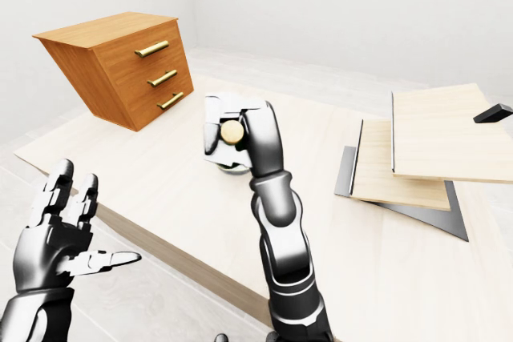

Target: Put the wine bottle on the wine rack.

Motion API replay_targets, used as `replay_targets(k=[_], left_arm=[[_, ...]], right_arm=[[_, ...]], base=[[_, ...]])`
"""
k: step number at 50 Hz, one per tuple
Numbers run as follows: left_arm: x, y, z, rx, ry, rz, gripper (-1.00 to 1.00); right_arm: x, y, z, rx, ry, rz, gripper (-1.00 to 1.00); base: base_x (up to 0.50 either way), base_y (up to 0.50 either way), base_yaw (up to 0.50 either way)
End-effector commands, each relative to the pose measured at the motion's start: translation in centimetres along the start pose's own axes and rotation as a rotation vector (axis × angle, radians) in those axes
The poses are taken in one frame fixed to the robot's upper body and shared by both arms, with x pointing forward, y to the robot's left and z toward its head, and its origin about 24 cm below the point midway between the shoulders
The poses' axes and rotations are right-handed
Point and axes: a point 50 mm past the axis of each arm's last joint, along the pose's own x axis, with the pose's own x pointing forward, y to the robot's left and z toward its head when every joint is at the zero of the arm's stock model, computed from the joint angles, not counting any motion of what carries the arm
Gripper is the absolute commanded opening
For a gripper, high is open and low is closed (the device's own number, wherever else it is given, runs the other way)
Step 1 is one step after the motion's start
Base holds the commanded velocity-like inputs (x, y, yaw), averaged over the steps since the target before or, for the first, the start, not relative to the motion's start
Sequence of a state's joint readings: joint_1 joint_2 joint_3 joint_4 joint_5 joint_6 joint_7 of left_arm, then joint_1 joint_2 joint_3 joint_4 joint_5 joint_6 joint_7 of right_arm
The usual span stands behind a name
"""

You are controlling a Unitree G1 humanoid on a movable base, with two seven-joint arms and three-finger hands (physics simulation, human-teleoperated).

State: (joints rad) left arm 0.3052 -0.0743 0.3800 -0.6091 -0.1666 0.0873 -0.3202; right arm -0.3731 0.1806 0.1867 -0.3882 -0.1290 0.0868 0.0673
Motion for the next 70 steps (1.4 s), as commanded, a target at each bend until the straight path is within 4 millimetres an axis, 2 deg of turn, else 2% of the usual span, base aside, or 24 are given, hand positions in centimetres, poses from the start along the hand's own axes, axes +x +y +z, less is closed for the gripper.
replay_targets(k=[1,7,13,18,20,22,23,30,32,34,38,41,61,64,67,70], left_arm=[[0.1,-0.1,0.0,0.0,-0.003,-0.002,1.0],[0.1,-0.1,-0.1,-0.001,0.002,-0.002,1.0],[0.3,-0.2,0.3,0.003,-0.018,-0.002,1.0],[0.3,-0.2,0.5,0.006,-0.026,-0.003,1.0],[0.3,-0.2,0.6,0.008,-0.029,-0.003,1.0],[0.3,-0.2,0.6,0.008,-0.03,-0.003,1.0],[0.4,-0.3,0.7,0.008,-0.032,-0.004,1.0],[0.5,-0.5,0.9,0.012,-0.045,-0.007,1.0],[0.5,-0.5,0.9,0.012,-0.045,-0.008,1.0],[0.5,-0.5,0.9,0.011,-0.043,-0.009,1.0],[0.5,-0.6,0.7,0.008,-0.036,-0.011,1.0],[0.5,-0.6,0.4,0.002,-0.021,-0.013,1.0],[0.4,-0.5,0.5,-0.002,-0.029,-0.014,1.0],[0.3,-0.4,1.0,-0.001,-0.047,-0.013,1.0],[0.3,-0.2,1.2,0.001,-0.055,-0.007,1.0],[0.3,0.1,1.3,-0.004,-0.063,-0.001,1.0]], right_arm=[[1.4,-3.7,3.9,0.022,-0.191,-0.103,-1.0],[1.6,-6.8,4.3,0.068,-0.214,-0.189,-1.0],[2.1,-10.1,5.9,0.167,-0.298,-0.302,-1.0],[2.4,-12.1,6.2,0.23,-0.303,-0.371,-1.0],[2.4,-13.3,6.1,0.277,-0.302,-0.432,-1.0],[2.4,-13.5,6.0,0.296,-0.292,-0.44,-1.0],[2.3,-14.6,5.7,0.338,-0.284,-0.493,-1.0],[2.9,-17.1,3.7,0.459,-0.173,-0.609,-1.0],[3.4,-17.0,3.2,0.411,-0.125,-0.568,-1.0],[3.6,-17.6,2.7,0.43,-0.098,-0.607,-1.0],[3.6,-18.1,2.9,0.42,-0.093,-0.638,-1.0],[2.9,-17.5,3.7,0.428,-0.115,-0.613,-1.0],[2.9,-17.5,3.5,0.439,-0.094,-0.613,-1.0],[3.1,-18.4,4.7,0.454,-0.129,-0.599,-1.0],[3.0,-19.8,6.1,0.541,-0.185,-0.599,-1.0],[2.9,-21.4,6.1,0.571,-0.178,-0.628,-1.0]], base=[[0.0,0.0,0.0],[0.0,0.0,0.0],[0.0,0.0,0.0],[0.0,0.0,0.0],[0.0,0.0,0.0],[0.0,0.0,0.0],[0.0,0.0,0.0],[0.0,0.0,0.0],[0.0,0.0,0.0],[0.0,0.0,0.0],[0.0,0.0,0.0],[0.0,0.0,0.0],[0.0,0.0,0.0],[0.0,0.0,0.0],[0.0,0.0,0.0],[0.0,0.0,0.0]])
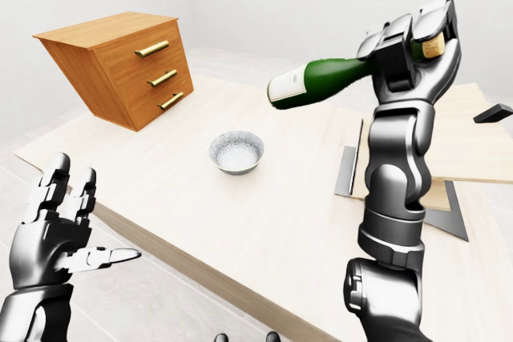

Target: Put the wine bottle on the wine rack.

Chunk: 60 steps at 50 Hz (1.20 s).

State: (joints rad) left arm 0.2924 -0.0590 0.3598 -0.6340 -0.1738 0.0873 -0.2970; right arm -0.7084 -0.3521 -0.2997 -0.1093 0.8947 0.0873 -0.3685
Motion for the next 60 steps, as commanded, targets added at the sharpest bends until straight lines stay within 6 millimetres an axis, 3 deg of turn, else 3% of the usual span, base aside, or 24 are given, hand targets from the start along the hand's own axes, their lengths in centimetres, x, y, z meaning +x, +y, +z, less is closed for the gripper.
replay_targets(k=[1,15,24,32,47,52,60], left_arm=[[-0.1,0.5,0.5,-0.005,-0.025,0.009,1.0],[-0.1,0.9,1.4,0.011,-0.063,0.023,1.0],[-0.1,1.0,1.8,0.036,-0.075,0.038,1.0],[-0.4,1.0,2.8,0.037,-0.115,0.036,1.0],[-0.2,1.0,2.8,0.039,-0.121,0.039,1.0],[0.1,0.9,4.2,0.054,-0.19,0.037,1.0],[0.1,0.5,5.1,0.068,-0.229,0.03,1.0]], right_arm=[[1.6,-1.3,2.8,0.109,-0.024,-0.028,-1.0],[4.0,-4.6,6.0,0.132,-0.024,-0.085,-1.0],[5.4,-6.0,7.3,-0.037,-0.025,-0.06,-1.0],[6.4,-6.9,9.6,-0.066,-0.07,-0.079,-1.0],[6.5,-9.9,12.2,-0.17,-0.084,-0.14,-1.0],[5.9,-11.2,13.3,-0.173,-0.097,-0.167,-1.0],[5.0,-11.7,14.8,-0.196,-0.128,-0.174,-1.0]], base=[[0.0,0.0,0.0],[0.0,0.0,0.0],[0.0,0.0,0.0],[0.0,0.0,0.0],[0.0,0.0,0.0],[0.0,0.0,0.0],[0.0,0.0,0.0]])
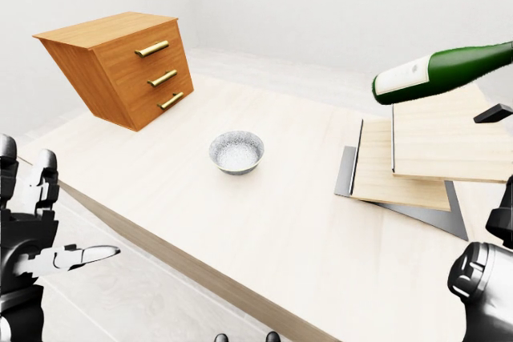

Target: Put the wine bottle on the wine rack.

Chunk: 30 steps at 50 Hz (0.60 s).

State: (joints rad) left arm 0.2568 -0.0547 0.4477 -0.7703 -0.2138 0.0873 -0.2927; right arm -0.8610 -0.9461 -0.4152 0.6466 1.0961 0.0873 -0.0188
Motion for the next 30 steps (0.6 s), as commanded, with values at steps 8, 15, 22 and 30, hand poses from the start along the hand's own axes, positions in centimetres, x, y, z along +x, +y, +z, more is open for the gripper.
replay_targets(k=[8,15,22,30], left_arm=[[0.5,-0.6,2.0,0.019,-0.097,-0.009,1.0],[0.5,-0.9,2.1,0.019,-0.104,-0.015,1.0],[0.4,-1.0,1.9,0.023,-0.09,-0.022,1.0],[0.4,-0.8,1.4,0.011,-0.065,-0.021,1.0]], right_arm=[[-1.3,-2.7,4.4,0.062,-0.107,-0.057,-1.0],[-1.8,-4.1,5.2,0.102,-0.112,-0.105,-1.0],[-1.7,-4.2,4.6,0.132,-0.083,-0.118,-1.0],[-1.8,-4.4,4.1,0.165,-0.066,-0.123,-1.0]], base=[[0.0,0.0,0.0],[0.0,0.0,0.0],[0.0,0.0,0.0],[0.0,0.0,0.0]])
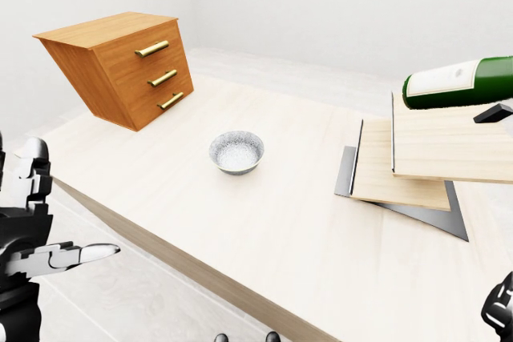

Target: Put the wine bottle on the wine rack.

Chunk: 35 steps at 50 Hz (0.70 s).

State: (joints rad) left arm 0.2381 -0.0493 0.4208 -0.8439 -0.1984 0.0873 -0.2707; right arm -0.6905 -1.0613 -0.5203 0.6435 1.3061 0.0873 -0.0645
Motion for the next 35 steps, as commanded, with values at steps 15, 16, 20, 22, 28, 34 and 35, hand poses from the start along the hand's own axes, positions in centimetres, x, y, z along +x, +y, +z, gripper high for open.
replay_targets(k=[15,16,20,22,28,34,35], left_arm=[[-0.4,0.1,-1.3,-0.015,0.062,0.001,1.0],[-0.4,0.2,-1.3,-0.014,0.063,0.003,1.0],[-0.5,0.4,-1.3,-0.014,0.066,0.006,1.0],[-0.5,0.5,-1.5,-0.014,0.074,0.008,1.0],[-0.5,0.6,-1.7,-0.017,0.083,0.012,1.0],[-0.5,0.4,-1.8,-0.02,0.087,0.01,1.0],[-0.5,0.4,-1.8,-0.02,0.087,0.01,1.0]], right_arm=[[0.2,-1.2,-0.1,0.05,0.027,-0.004,-1.0],[0.2,-1.2,-0.1,0.033,0.03,-0.002,-1.0],[0.3,-1.6,0.2,-0.007,0.028,0.003,-1.0],[0.3,-1.9,0.3,-0.031,0.031,0.004,-1.0],[0.2,-3.0,0.7,-0.098,0.04,0.002,-1.0],[0.1,-3.9,0.7,-0.168,0.065,0.006,-1.0],[0.1,-3.9,0.7,-0.177,0.069,0.011,-1.0]], base=[[0.0,0.0,0.0],[0.0,0.0,0.0],[0.0,0.0,0.0],[0.0,0.0,0.0],[0.0,0.0,0.0],[0.0,0.0,0.0],[0.0,0.0,0.0]])
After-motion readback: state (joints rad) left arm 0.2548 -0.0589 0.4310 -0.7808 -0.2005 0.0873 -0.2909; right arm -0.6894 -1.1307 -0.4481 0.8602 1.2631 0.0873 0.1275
